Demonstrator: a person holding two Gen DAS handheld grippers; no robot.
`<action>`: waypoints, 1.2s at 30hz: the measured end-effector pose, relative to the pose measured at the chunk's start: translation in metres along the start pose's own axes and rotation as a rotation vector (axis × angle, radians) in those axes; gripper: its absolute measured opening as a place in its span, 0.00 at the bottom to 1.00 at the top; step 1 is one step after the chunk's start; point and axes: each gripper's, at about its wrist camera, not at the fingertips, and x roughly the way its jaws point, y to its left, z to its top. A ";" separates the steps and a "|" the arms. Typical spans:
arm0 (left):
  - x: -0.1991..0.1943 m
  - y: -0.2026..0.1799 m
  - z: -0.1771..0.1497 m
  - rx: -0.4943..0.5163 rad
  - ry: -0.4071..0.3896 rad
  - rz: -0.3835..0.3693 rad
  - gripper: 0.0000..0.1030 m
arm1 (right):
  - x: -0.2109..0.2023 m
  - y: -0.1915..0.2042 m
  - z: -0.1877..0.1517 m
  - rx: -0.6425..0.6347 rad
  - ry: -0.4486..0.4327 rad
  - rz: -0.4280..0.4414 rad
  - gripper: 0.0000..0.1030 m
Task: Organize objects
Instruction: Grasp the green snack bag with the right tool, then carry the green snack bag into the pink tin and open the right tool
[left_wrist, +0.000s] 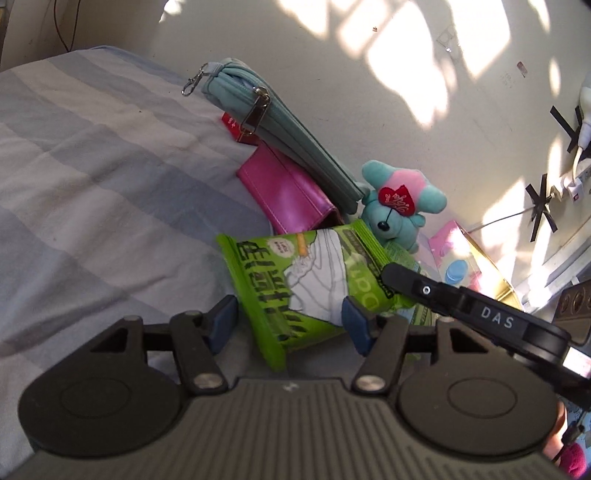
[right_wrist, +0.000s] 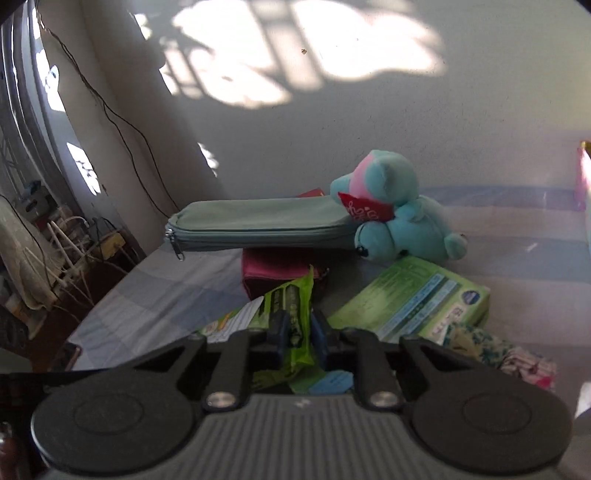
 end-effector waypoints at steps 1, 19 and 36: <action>0.000 -0.001 0.001 0.013 0.005 0.003 0.55 | -0.004 0.001 -0.004 0.008 0.007 0.009 0.10; -0.011 -0.168 -0.034 0.414 0.020 -0.245 0.42 | -0.189 -0.031 -0.075 -0.038 -0.349 -0.164 0.09; 0.162 -0.306 -0.033 0.541 0.127 -0.268 0.42 | -0.191 -0.198 -0.009 0.086 -0.409 -0.533 0.15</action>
